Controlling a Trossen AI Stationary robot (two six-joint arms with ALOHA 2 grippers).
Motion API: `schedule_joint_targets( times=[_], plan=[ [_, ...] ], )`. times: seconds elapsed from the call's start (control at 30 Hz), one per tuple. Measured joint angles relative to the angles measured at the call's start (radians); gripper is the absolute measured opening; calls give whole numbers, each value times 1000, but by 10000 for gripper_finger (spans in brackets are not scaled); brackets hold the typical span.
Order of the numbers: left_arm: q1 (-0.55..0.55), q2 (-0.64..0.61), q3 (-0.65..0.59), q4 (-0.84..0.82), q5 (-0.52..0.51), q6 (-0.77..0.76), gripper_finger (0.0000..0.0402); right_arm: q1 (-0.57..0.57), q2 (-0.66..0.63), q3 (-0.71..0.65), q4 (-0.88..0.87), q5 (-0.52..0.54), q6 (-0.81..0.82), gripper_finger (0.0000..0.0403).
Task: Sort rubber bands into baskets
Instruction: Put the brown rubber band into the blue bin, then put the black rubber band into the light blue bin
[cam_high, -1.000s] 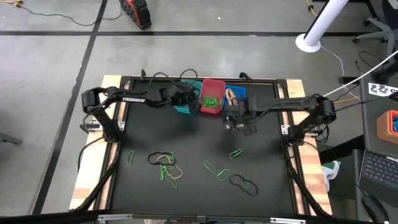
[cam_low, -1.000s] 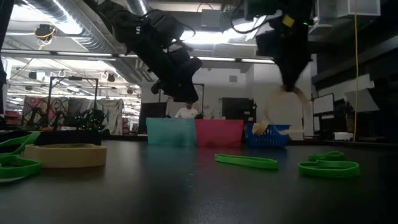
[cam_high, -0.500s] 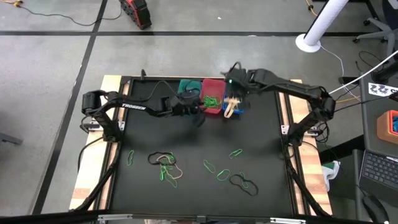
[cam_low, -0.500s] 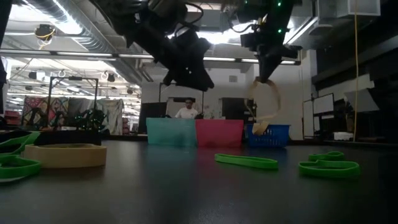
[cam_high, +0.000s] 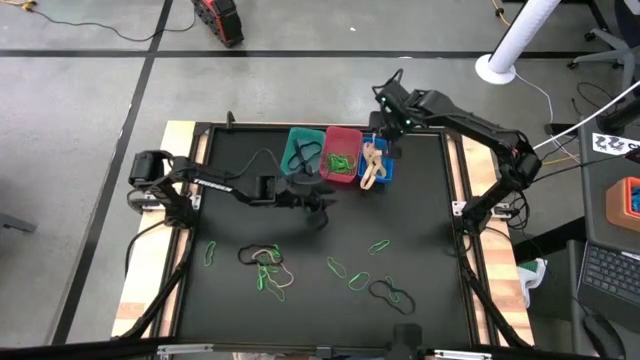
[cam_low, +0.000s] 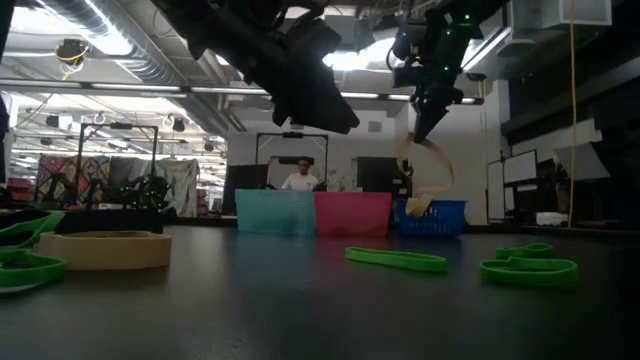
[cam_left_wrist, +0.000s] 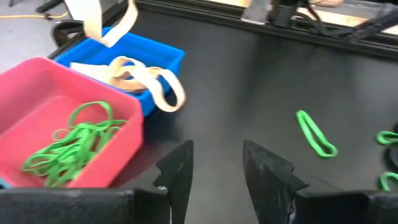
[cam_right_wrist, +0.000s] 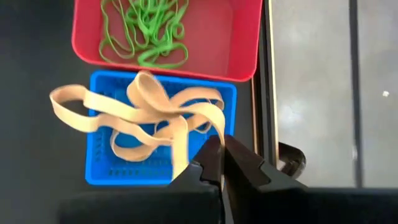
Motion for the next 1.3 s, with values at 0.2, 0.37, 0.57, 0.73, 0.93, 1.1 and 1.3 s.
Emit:
schedule_joint_targets(
  times=[0.2,0.37,0.57,0.73,0.93,1.1,1.3],
  plan=[
    [-62,0,0,0,0,16,136,-43,0,0,25,-61,4,12],
    [-133,0,0,-13,0,82,136,-49,0,0,36,-63,5,12],
    [-215,0,0,-71,0,-23,136,-47,0,0,51,-63,6,12],
    [-277,-21,0,-195,0,-142,136,-47,0,0,45,-63,7,30],
    [-349,-31,0,-317,1,-302,136,-47,0,0,45,-63,8,93],
    [-401,-31,0,-435,17,-448,136,-47,0,0,50,-63,8,131],
    [-456,-31,0,-539,18,-593,136,-47,0,0,52,-62,8,145]
  ],
)
